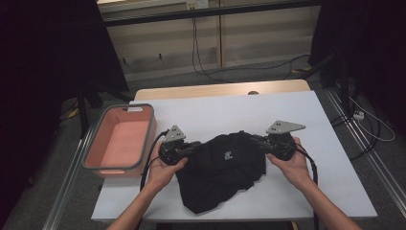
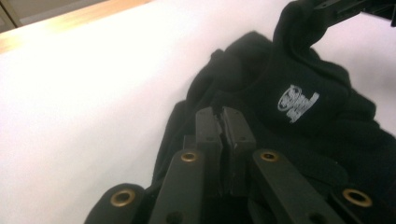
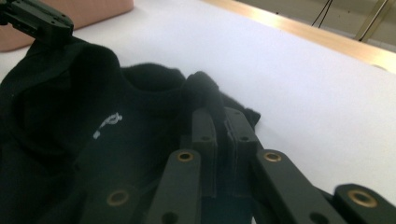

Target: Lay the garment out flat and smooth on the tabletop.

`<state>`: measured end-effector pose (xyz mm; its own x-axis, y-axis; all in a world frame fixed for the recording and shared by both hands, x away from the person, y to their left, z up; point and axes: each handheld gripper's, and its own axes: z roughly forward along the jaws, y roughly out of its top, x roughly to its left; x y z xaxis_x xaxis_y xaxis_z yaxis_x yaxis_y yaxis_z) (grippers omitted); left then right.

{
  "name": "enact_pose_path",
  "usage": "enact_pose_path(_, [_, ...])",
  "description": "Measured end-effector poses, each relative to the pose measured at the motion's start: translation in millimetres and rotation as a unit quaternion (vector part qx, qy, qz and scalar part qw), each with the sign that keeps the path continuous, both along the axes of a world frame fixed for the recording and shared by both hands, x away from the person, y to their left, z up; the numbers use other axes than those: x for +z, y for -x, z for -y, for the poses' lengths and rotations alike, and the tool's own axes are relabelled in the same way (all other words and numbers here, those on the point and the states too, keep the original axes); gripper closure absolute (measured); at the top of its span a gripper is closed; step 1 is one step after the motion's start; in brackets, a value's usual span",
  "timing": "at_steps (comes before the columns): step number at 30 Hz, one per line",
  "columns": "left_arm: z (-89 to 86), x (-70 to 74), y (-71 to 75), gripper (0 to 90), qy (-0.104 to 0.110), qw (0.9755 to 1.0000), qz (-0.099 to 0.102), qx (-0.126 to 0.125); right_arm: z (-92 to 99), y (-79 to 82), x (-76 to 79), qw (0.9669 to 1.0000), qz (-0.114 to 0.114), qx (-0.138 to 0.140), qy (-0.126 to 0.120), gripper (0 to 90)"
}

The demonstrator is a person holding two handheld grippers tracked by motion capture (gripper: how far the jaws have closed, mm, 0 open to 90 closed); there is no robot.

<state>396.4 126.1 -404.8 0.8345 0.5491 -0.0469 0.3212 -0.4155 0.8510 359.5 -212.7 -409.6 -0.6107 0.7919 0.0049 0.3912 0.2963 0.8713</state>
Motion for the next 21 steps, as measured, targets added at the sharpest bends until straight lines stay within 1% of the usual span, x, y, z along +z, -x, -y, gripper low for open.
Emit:
enact_pose_path(4, [2.1,6.9,-2.1,86.6,0.024,0.9997,-0.004,-0.008,2.3,-2.3,11.1,0.9999,0.014,-0.001,-0.01,84.7])
enact_pose_path(6, [2.3,10.3,-3.6,86.6,0.03,0.9995,-0.002,-0.009,3.4,-3.2,15.8,0.9997,0.02,-0.002,-0.016,84.8])
enact_pose_path(9, [3.1,15.9,-7.0,86.6,0.038,0.9993,-0.005,-0.006,4.8,-5.0,23.5,0.9993,0.029,-0.005,-0.022,84.9])
enact_pose_path(11, [3.5,20.3,-9.5,86.7,0.043,0.9991,-0.002,-0.005,5.5,-6.8,28.5,0.999,0.035,-0.007,-0.028,85.0])
enact_pose_path(12, [3.5,24.7,-11.0,86.8,0.047,0.9989,-0.002,-0.003,5.8,-7.5,30.5,0.9989,0.037,-0.007,-0.029,85.0])
enact_pose_path(16, [2.2,40.4,-14.4,86.8,0.066,0.9977,0.008,-0.004,8.0,-11.7,43.0,0.9976,0.052,-0.011,-0.043,85.2])
enact_pose_path(17, [1.9,42.9,-15.0,86.8,0.071,0.9974,0.01,-0.004,8.6,-12.4,45.9,0.9974,0.055,-0.011,-0.045,85.2])
enact_pose_path(18, [1.9,42.9,-15.0,86.8,0.071,0.9974,0.01,-0.004,9.0,-13.3,48.0,0.9971,0.059,-0.011,-0.047,85.2])
enact_pose_path(19, [0.0,50.3,-17.2,86.8,0.075,0.997,0.018,0.0,9.8,-14.5,51.6,0.9967,0.063,-0.013,-0.049,85.2])
enact_pose_path(21, [-1.4,56.7,-19.5,86.8,0.079,0.9966,0.023,0.005,11.1,-16.6,57.5,0.9961,0.067,-0.016,-0.055,85.3])
